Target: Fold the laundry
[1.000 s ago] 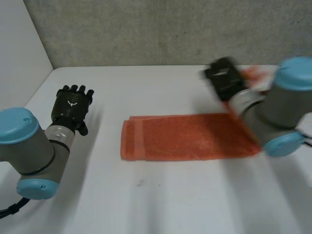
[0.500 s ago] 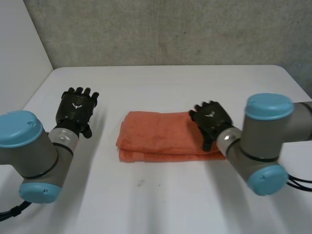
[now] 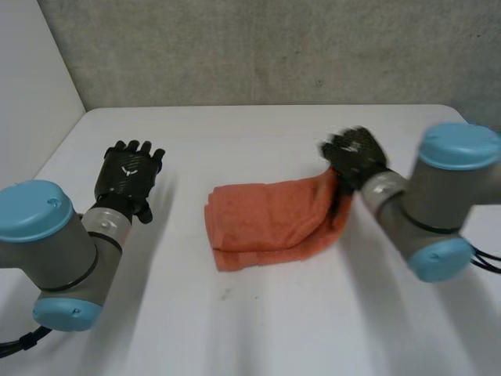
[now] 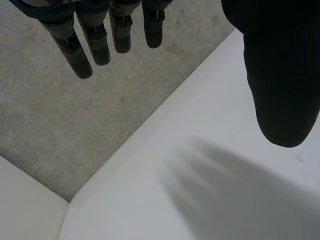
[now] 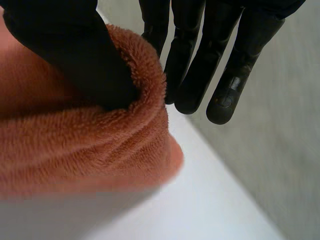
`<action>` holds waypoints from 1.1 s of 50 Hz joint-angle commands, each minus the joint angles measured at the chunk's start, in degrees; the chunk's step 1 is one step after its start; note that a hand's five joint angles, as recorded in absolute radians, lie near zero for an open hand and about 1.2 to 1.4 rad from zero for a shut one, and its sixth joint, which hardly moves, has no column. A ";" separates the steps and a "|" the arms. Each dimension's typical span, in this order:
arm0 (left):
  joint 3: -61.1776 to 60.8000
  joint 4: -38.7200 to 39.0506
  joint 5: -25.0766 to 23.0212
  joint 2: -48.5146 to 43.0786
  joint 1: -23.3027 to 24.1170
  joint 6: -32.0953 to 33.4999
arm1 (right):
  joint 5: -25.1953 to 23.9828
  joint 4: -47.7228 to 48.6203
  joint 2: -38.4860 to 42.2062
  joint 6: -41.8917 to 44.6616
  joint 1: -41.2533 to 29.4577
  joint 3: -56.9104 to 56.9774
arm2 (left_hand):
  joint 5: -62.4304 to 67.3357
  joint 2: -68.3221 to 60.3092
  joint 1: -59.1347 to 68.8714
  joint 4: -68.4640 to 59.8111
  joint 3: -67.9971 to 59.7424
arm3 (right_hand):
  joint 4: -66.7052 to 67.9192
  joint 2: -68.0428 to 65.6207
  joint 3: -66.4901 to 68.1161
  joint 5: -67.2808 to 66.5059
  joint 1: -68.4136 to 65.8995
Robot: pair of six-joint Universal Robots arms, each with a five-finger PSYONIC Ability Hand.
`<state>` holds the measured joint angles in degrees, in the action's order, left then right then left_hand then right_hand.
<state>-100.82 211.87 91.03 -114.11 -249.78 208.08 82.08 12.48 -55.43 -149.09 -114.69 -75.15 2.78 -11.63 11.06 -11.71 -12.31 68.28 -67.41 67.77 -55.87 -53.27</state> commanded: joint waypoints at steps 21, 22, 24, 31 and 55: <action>14.65 -14.87 -0.24 1.35 7.36 -13.99 | -0.60 -2.46 -4.86 -15.60 -7.40 0.27 | -2.73 1.59 -1.01 1.67 2.26 | -58.28 57.41 -57.77 55.87 43.27; 16.34 -16.65 -0.24 0.91 7.99 -15.41 | -1.56 -2.98 -4.86 -18.58 -6.78 0.27 | -2.73 1.59 -1.01 1.67 2.26 | -58.28 57.41 -57.77 55.87 43.27; 19.33 -19.90 -0.42 -0.75 9.21 -18.57 | -3.15 -4.38 -4.77 -21.15 -5.99 0.53 | -2.73 1.59 -1.01 1.67 2.26 | -58.28 57.41 -57.77 55.87 43.27; 29.71 -26.60 -0.59 -9.72 14.14 -26.59 | -7.64 -12.19 1.51 -23.27 -2.48 6.22 | -2.40 1.25 -0.67 1.33 1.93 | -58.28 57.41 -57.77 55.87 43.27; 28.13 -29.41 3.27 -12.47 14.06 -23.16 | -7.46 -21.18 10.70 -22.65 -2.29 16.35 | -2.56 1.42 -0.84 1.50 2.10 | -58.28 57.41 -57.77 55.87 43.27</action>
<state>-71.91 182.55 94.32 -133.60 -235.50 184.13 74.38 -8.65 -42.64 -172.21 -116.86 -59.07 2.78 -11.63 11.06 -11.71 -12.31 13.33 -12.56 12.13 -3.32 -11.81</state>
